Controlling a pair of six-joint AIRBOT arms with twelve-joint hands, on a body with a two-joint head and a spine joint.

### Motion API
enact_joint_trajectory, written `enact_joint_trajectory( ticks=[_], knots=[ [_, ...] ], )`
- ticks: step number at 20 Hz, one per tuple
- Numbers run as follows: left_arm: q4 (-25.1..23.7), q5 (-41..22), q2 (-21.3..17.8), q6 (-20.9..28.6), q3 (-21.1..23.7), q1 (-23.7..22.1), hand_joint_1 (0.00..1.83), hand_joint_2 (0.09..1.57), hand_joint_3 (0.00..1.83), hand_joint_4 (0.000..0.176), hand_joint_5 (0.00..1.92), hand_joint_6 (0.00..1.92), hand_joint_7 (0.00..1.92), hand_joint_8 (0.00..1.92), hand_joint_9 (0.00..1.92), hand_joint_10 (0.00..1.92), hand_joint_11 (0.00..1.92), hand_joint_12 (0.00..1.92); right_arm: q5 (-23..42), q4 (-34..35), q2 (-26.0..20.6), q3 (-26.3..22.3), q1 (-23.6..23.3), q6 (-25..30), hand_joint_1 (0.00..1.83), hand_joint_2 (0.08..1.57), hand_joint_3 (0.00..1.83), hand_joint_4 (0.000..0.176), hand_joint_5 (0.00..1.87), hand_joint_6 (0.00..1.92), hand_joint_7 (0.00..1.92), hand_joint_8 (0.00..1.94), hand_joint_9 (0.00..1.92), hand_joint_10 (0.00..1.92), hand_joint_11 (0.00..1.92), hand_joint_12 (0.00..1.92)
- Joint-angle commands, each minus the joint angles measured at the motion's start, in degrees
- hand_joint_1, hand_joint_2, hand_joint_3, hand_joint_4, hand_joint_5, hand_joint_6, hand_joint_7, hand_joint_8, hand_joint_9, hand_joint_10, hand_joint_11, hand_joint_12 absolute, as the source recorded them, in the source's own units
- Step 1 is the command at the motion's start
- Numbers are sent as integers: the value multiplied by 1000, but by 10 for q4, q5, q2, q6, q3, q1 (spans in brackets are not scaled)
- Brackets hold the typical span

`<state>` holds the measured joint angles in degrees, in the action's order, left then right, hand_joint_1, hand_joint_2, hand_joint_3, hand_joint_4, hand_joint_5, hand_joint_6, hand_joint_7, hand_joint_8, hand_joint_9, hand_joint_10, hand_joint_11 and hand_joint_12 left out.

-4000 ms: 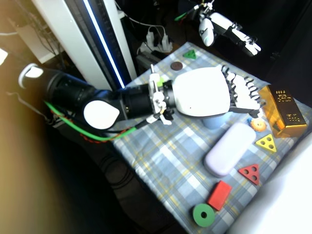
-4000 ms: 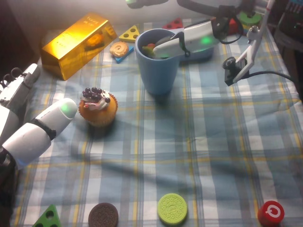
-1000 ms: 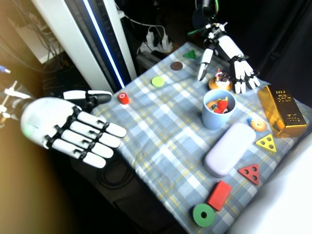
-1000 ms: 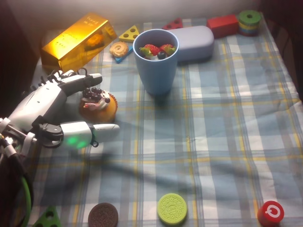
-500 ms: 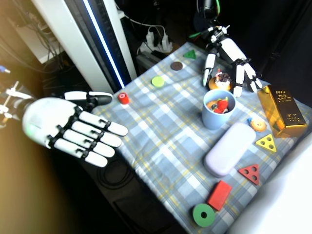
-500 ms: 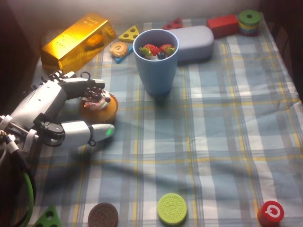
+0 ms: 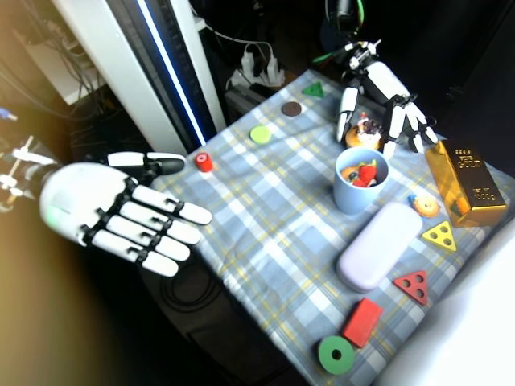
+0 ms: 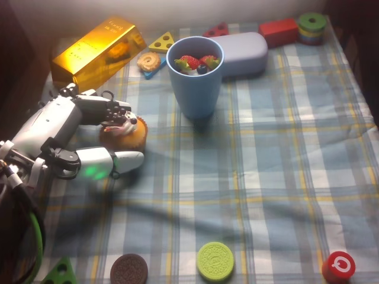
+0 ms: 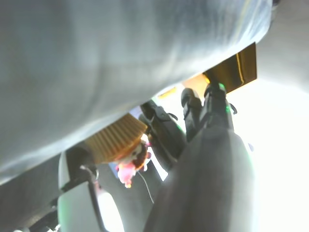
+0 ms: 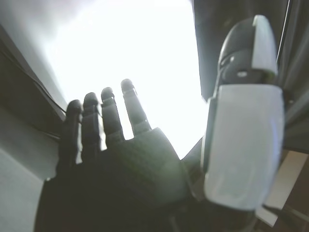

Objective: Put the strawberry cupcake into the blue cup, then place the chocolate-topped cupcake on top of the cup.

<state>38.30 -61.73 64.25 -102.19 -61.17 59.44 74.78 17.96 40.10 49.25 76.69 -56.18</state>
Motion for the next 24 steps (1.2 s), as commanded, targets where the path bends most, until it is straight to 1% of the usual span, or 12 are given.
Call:
enact_joint_trajectory(
  ticks=[1,5,6,9,10,12,15,16,17,21,22,24],
  knots=[
    [-25,-65,-5,3,0,-8,1017,876,1,106,895,14,952,10,313,14,0,0,72,8,0,0,-2,5,187,790,0,8,0,0,0,0,0,0,0,0],
    [-42,-83,-27,3,21,-15,1023,884,3,149,919,12,935,0,312,4,0,0,72,9,0,0,0,8,188,796,2,0,0,0,0,0,0,0,0,0],
    [-45,-90,-32,3,26,-15,1012,891,6,147,917,9,923,0,304,0,0,0,72,9,0,0,0,8,193,806,6,0,0,0,0,0,0,0,0,0],
    [-57,-110,-48,3,43,-18,941,920,12,110,910,2,875,12,291,10,0,0,72,9,0,0,0,9,196,808,5,0,0,0,0,0,0,0,0,0],
    [-68,-112,-56,3,50,-25,909,924,8,127,895,1,915,22,319,16,0,0,72,9,0,0,2,11,191,831,13,0,0,0,0,0,0,0,0,0],
    [-80,-111,-64,3,53,-34,917,918,3,136,885,0,876,2,300,4,0,0,71,9,0,0,2,12,186,837,11,0,0,0,0,0,0,0,0,0],
    [-85,-107,-72,3,52,-46,936,912,0,131,895,4,853,0,274,0,0,0,70,9,0,0,2,12,179,835,6,12,0,0,0,0,0,0,0,0],
    [-85,-105,-73,3,50,-51,957,912,0,111,910,9,851,0,266,0,0,0,70,9,1,0,2,12,193,827,2,31,0,0,0,0,0,0,0,0],
    [-86,-104,-74,3,49,-55,964,907,0,120,921,11,874,9,277,4,0,0,70,9,1,0,2,12,191,831,3,13,0,0,0,0,0,0,0,0],
    [-96,-101,-71,3,42,-80,1031,903,0,137,922,5,913,19,303,11,0,0,69,10,2,0,3,12,191,827,0,14,0,0,0,0,0,0,0,0],
    [-100,-99,-71,3,40,-85,1062,893,0,118,928,5,901,8,330,16,0,0,69,10,2,0,3,12,196,826,0,9,0,0,0,0,0,0,0,0],
    [-108,-92,-68,3,36,-99,1067,889,0,118,924,3,821,1,322,10,0,0,68,10,3,0,5,12,192,822,0,7,0,0,0,0,0,0,0,0]
  ],
)
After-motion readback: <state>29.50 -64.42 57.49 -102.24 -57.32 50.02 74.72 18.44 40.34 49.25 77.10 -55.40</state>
